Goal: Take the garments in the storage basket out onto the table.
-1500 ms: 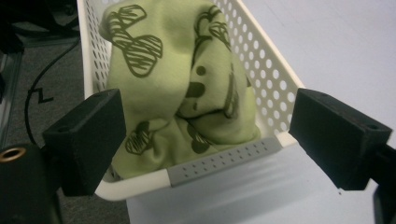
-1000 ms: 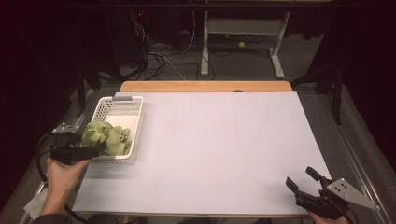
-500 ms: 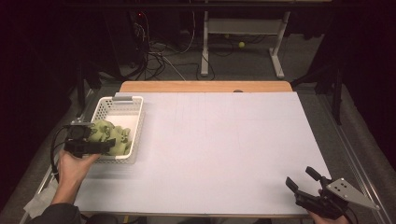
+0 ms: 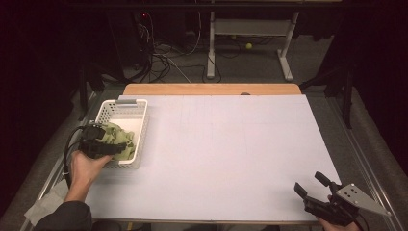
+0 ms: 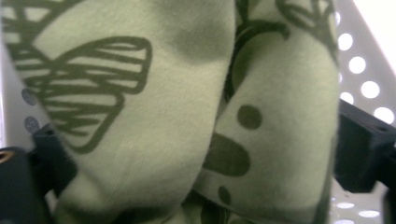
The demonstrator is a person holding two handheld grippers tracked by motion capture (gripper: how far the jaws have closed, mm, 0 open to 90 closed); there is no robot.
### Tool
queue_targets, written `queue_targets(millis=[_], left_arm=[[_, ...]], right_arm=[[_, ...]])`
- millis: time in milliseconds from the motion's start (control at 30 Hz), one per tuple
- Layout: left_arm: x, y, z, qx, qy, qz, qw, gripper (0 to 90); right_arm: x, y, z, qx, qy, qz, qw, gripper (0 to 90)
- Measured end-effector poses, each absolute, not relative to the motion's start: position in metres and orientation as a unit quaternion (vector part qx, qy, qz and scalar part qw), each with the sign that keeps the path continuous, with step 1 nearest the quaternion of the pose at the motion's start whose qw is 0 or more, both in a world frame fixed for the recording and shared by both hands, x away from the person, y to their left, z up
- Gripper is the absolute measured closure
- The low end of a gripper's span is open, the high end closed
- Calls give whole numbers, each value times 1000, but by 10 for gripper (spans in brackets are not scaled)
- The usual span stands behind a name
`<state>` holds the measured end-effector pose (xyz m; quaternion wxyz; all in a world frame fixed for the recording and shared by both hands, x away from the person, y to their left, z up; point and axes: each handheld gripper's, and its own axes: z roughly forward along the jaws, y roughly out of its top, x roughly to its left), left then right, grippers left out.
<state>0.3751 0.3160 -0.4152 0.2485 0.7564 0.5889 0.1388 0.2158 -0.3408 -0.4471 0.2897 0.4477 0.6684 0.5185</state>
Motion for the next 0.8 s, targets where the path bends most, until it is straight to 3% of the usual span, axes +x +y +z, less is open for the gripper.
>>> queue_targets(millis=[800], left_arm=[[385, 316, -423, 757, 611, 73, 218, 292]], right_arm=[[216, -340, -447, 443, 673, 516, 290, 174]])
